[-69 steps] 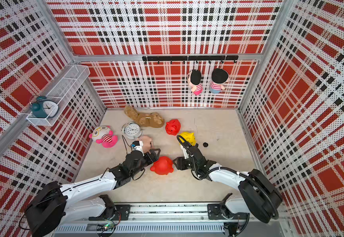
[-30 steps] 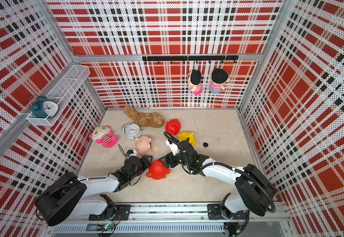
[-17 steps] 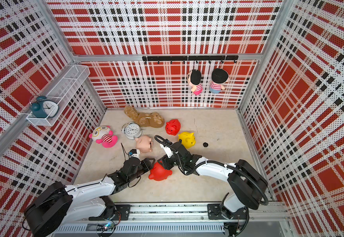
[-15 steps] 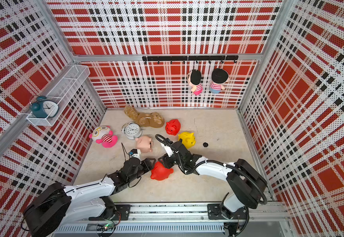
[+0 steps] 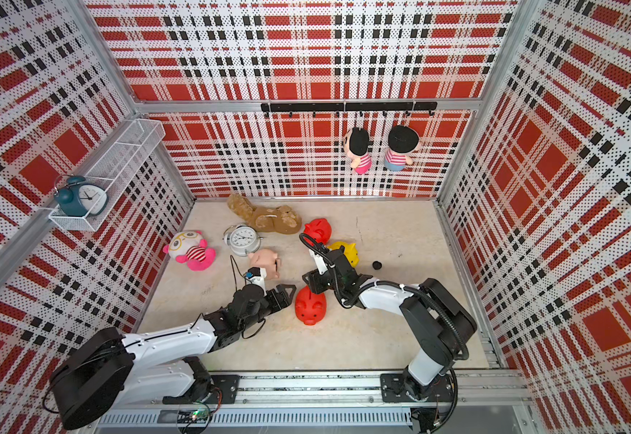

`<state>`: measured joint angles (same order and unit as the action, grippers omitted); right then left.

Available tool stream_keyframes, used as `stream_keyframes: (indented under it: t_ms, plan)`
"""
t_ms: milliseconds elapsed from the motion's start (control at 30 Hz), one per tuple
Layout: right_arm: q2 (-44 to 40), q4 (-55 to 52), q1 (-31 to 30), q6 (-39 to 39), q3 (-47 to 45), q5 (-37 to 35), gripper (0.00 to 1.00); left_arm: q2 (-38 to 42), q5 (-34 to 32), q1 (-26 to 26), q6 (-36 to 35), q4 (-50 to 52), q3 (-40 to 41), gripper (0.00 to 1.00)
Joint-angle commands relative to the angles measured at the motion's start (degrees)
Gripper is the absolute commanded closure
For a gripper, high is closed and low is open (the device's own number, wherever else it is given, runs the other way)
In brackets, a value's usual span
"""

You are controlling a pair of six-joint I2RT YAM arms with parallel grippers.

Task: Open piggy banks
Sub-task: Adjust the piggy bank at the center of the board.

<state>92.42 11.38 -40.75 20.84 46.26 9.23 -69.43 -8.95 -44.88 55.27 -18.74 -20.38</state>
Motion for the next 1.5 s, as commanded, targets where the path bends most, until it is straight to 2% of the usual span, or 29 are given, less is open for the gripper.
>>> stream_keyframes:
  t_ms: [0,100,133,233,400,567,667,900,1033,1167,1300,1467]
  plan:
    - [-5.73,-4.32,-0.03,2.05,-1.05,-4.85,0.46,-0.86,-3.93,-1.94,1.00,-1.82,-2.56,0.12]
    - [-9.71,-7.95,-0.03,5.40,-3.40,-6.56,0.47,-1.09,-7.84,-5.28,3.31,-2.78,-3.43,0.06]
    - [-11.25,-8.87,-0.05,6.33,-4.48,-6.36,0.48,-1.42,-9.15,-6.36,3.57,-3.00,-3.77,0.00]
    - [-14.33,-11.62,-0.11,9.57,-7.35,-6.01,0.52,-2.45,-11.13,-8.77,3.44,-2.97,-4.87,0.02]
    - [-17.34,-12.89,-0.97,14.37,-11.39,-4.55,0.58,-4.50,-10.95,-10.00,3.55,-2.09,-7.13,0.02]
    - [-16.84,-16.45,-2.41,18.95,-10.01,-4.53,0.62,-6.50,-14.75,-11.52,5.61,2.93,-10.02,0.02]
    - [-16.32,-18.65,-3.41,21.49,-8.75,-4.38,0.64,-7.53,-14.74,-12.15,6.46,3.09,-10.94,0.02]
    - [-16.89,-20.41,-3.90,25.70,-8.29,-4.68,0.65,-9.15,-16.88,-12.37,9.70,6.19,-12.73,0.02]
    - [-17.35,-20.47,-4.03,25.40,-9.35,-5.19,0.64,-8.59,-20.62,-14.64,13.01,9.66,-11.88,0.02]
    - [-17.13,-17.03,-4.61,24.20,-12.26,-5.00,0.66,-8.09,-26.02,-18.76,15.27,7.00,-9.56,0.02]
    - [-15.75,-13.40,-5.35,24.59,-14.33,-4.81,0.68,-10.78,-29.58,-21.87,17.61,4.47,-8.95,0.02]
    - [-14.31,-8.54,-7.18,27.00,-15.55,-6.32,0.70,-15.82,-31.16,-22.59,22.12,-4.34,-5.38,0.02]
